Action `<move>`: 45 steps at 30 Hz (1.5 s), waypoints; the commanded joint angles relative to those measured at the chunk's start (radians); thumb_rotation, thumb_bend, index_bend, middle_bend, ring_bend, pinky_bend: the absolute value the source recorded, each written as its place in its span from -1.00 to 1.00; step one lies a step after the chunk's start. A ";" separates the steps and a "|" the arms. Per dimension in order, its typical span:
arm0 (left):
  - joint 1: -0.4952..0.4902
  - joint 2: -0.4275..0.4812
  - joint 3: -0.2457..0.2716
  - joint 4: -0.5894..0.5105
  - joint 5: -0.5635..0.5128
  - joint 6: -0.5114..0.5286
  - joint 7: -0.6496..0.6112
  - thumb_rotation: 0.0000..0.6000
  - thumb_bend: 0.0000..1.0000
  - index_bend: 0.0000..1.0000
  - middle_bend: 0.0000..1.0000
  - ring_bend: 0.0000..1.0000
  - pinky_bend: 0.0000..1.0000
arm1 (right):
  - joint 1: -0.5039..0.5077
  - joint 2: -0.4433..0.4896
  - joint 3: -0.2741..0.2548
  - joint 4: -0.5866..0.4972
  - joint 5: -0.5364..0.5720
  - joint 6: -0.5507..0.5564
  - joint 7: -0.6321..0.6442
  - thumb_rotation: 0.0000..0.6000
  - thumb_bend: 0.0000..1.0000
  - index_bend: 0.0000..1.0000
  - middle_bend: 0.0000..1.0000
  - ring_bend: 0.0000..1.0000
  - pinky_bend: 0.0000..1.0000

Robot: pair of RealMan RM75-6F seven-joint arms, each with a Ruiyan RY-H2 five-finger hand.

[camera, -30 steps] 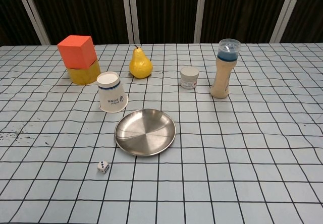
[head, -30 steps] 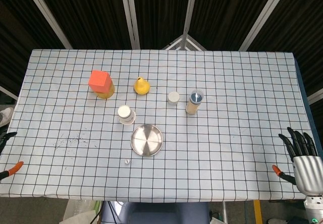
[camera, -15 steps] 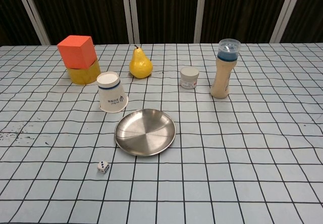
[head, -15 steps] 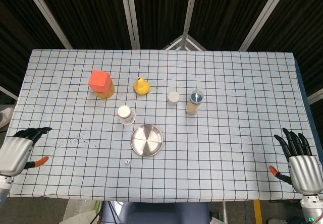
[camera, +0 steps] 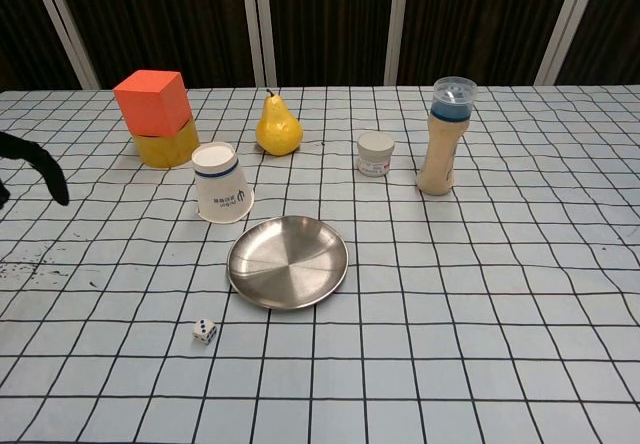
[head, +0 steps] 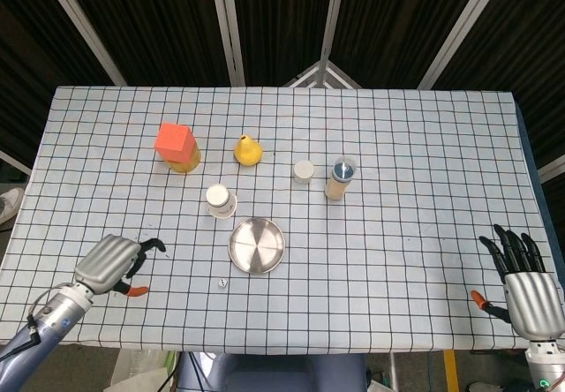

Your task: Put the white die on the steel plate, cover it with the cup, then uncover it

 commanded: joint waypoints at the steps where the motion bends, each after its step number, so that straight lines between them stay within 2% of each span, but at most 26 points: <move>1: -0.063 -0.040 -0.005 -0.045 -0.101 -0.056 0.112 1.00 -0.79 -0.28 0.70 0.46 0.52 | 0.001 0.007 -0.001 -0.011 0.006 -0.008 -0.007 1.00 -0.66 -0.68 -0.93 -0.89 -1.00; 7: -0.106 -0.136 0.006 -0.058 -0.245 -0.046 0.247 1.00 -0.79 -0.25 0.70 0.47 0.53 | 0.007 0.011 0.000 -0.027 0.016 -0.024 -0.019 1.00 -0.66 -0.68 -0.93 -0.89 -1.00; 11: -0.138 -0.233 0.013 -0.042 -0.329 0.028 0.410 1.00 -0.79 -0.23 0.70 0.47 0.54 | 0.009 0.011 0.002 -0.037 0.022 -0.029 -0.025 1.00 -0.66 -0.68 -0.93 -0.89 -1.00; 16: -0.193 -0.339 0.021 -0.008 -0.431 0.067 0.553 1.00 -0.73 -0.18 0.70 0.47 0.54 | 0.013 0.010 0.005 -0.042 0.030 -0.037 -0.032 1.00 -0.66 -0.67 -0.93 -0.89 -1.00; 20: -0.222 -0.395 0.014 0.012 -0.482 0.102 0.612 1.00 -0.68 -0.14 0.70 0.47 0.54 | 0.014 0.012 0.009 -0.046 0.037 -0.038 -0.029 1.00 -0.66 -0.68 -0.93 -0.89 -1.00; 30: -0.290 -0.489 -0.011 0.105 -0.577 0.092 0.630 1.00 -0.67 -0.13 0.70 0.47 0.54 | 0.020 0.008 0.013 -0.052 0.043 -0.045 -0.036 1.00 -0.66 -0.68 -0.93 -0.89 -1.00; 45: -0.329 -0.512 0.020 0.112 -0.595 0.091 0.640 1.00 -0.63 0.01 0.70 0.47 0.54 | 0.028 0.002 0.018 -0.059 0.056 -0.058 -0.051 1.00 -0.66 -0.68 -0.93 -0.89 -1.00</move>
